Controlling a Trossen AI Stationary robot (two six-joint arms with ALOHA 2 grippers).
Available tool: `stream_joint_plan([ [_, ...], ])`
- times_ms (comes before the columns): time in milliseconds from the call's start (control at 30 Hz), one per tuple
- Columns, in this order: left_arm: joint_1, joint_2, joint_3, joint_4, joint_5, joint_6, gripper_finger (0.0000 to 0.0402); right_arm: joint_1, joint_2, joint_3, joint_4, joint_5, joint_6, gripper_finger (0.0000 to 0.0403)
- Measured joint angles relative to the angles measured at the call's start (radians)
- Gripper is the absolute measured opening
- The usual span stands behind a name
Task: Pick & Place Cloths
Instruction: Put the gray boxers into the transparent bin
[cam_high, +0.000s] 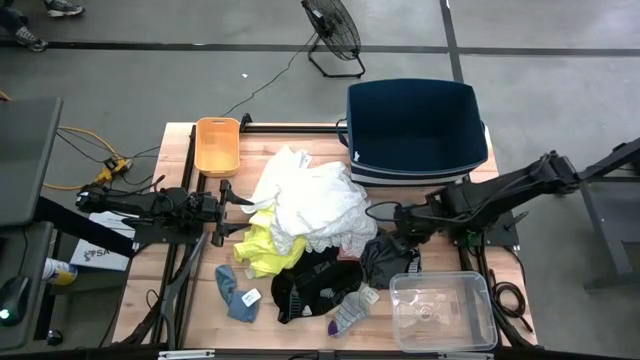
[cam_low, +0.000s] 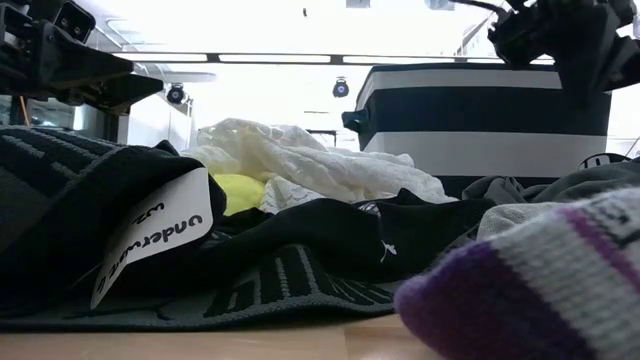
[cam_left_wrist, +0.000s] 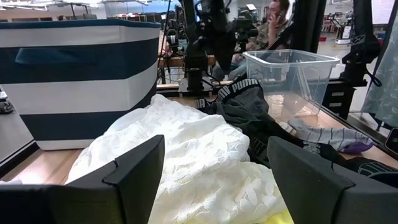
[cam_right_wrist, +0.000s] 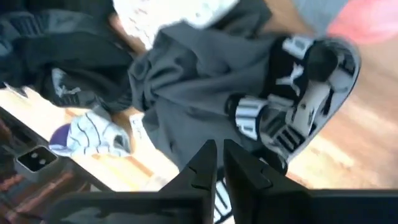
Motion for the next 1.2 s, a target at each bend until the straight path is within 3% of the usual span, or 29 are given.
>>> stream_joint_plan([
  [133, 0.0, 0.0, 0.0, 0.0, 0.0, 0.0, 0.0281, -0.006, 0.025, 0.0, -0.027, -0.039, 0.085, 0.0067],
  [333, 0.0, 0.0, 0.0, 0.0, 0.0, 0.0, 0.0281, -0.013, 0.049, 0.0, -0.088, -0.019, 0.157, 0.0178],
  [500, 0.0, 0.0, 0.0, 0.0, 0.0, 0.0, 0.0281, -0.016, 0.084, 0.0, -0.058, -0.014, 0.162, 0.0262],
  [633, 0.0, 0.0, 0.0, 0.0, 0.0, 0.0, 0.0281, -0.024, 0.127, 0.0, -0.002, -0.016, 0.119, 0.0307],
  [900, 0.0, 0.0, 0.0, 0.0, 0.0, 0.0, 0.0281, -0.064, 0.248, 0.0, 0.164, -0.067, 0.082, 0.0334],
  [1200, 0.0, 0.0, 0.0, 0.0, 0.0, 0.0, 0.0281, -0.078, 0.388, 0.0, 0.166, -0.146, 0.078, 0.033],
])
